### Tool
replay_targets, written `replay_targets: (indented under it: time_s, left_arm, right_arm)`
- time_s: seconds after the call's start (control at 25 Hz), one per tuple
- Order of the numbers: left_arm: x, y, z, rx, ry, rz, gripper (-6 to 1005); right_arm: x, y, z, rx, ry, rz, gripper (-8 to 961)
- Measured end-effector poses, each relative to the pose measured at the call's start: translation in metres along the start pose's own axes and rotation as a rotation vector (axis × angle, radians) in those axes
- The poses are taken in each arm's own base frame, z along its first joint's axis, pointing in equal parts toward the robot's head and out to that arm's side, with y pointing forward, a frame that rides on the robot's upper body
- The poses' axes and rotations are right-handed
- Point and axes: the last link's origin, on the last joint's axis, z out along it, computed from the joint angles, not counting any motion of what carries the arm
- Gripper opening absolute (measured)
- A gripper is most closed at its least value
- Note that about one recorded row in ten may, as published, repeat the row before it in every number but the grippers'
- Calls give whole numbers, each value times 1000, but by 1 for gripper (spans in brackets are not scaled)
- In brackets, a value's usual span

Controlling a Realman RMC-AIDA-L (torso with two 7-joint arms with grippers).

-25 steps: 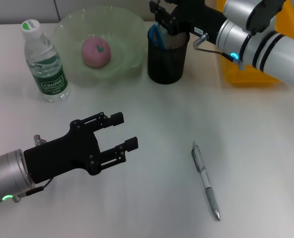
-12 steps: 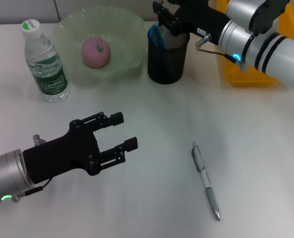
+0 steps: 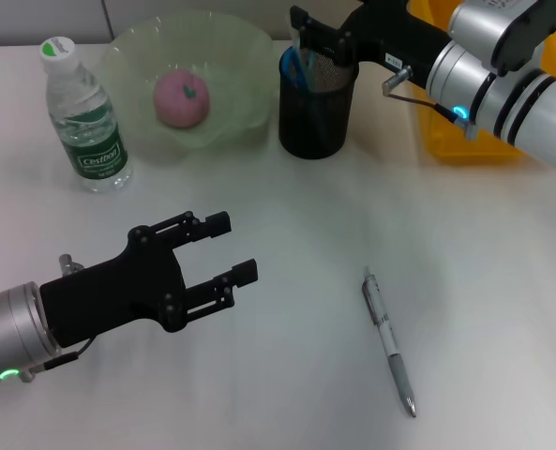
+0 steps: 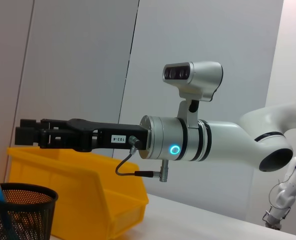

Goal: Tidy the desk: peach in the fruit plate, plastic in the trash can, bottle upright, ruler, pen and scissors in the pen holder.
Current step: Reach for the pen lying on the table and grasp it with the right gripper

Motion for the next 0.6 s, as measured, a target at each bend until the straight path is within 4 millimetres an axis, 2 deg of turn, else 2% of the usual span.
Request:
replay_targets:
  time_s: [0.16,0.4,0.6]
  left_arm:
    - [0,0,0,-4,0,0,675]
    - [0,1,0,-7,-1,0,675]
    - [-1,2,-2,-6,-6,-1,675]
  right_arm:
    - [0,-2,0,10,-1,5,737]
    - [-3,-5,-7,31,-58,49,767]
    - [-9,-6,-23,3,-156,180,767]
